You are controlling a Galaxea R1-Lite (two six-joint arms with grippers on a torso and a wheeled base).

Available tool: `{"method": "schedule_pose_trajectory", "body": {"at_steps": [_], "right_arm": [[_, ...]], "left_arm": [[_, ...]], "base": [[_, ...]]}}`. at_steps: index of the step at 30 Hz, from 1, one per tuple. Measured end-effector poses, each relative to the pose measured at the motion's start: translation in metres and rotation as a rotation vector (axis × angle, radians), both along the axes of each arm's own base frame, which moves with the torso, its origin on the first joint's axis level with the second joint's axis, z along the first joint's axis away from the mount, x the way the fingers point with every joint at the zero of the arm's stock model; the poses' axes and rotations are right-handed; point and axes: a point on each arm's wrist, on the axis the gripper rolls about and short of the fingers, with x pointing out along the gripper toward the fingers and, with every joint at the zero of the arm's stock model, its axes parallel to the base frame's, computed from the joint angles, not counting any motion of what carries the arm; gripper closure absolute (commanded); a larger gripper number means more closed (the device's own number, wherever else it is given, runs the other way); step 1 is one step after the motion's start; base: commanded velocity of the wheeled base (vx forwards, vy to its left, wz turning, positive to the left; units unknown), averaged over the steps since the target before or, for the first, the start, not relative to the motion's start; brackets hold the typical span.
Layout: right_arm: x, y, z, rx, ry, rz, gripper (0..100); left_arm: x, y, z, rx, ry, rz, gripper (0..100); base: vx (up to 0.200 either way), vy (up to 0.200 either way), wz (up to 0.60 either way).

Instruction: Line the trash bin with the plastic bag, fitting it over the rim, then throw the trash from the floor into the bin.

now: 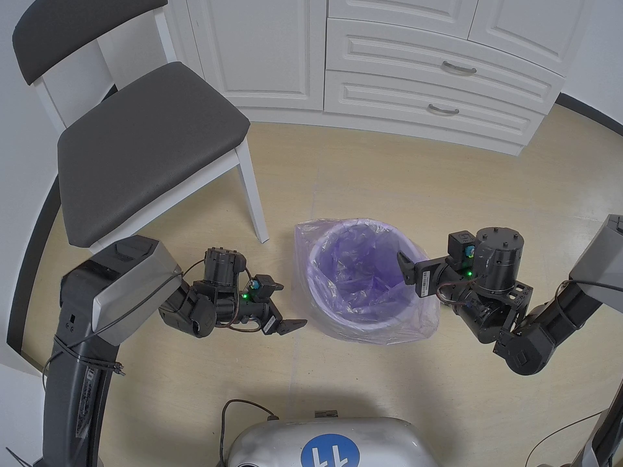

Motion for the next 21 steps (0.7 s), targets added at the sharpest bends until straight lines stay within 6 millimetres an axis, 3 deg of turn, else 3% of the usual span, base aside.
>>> {"method": "schedule_pose_trajectory", "body": {"at_steps": [9, 10, 21], "right_arm": [[0.002, -0.005, 0.006, 0.009, -0.017, -0.008, 0], [0.002, -0.006, 0.006, 0.009, -0.017, -0.009, 0], [0.003, -0.007, 0.004, -0.004, -0.009, -0.013, 0]], "left_arm": [[0.014, -0.015, -0.003, -0.004, -0.034, -0.026, 0], [0.016, -0.015, -0.003, -0.006, -0.040, -0.026, 100], [0.023, -0.014, -0.010, -0.015, -0.041, -0.015, 100]], "base": [[0.000, 0.000, 0.00], [0.000, 0.000, 0.00], [0.000, 0.000, 0.00]]}}
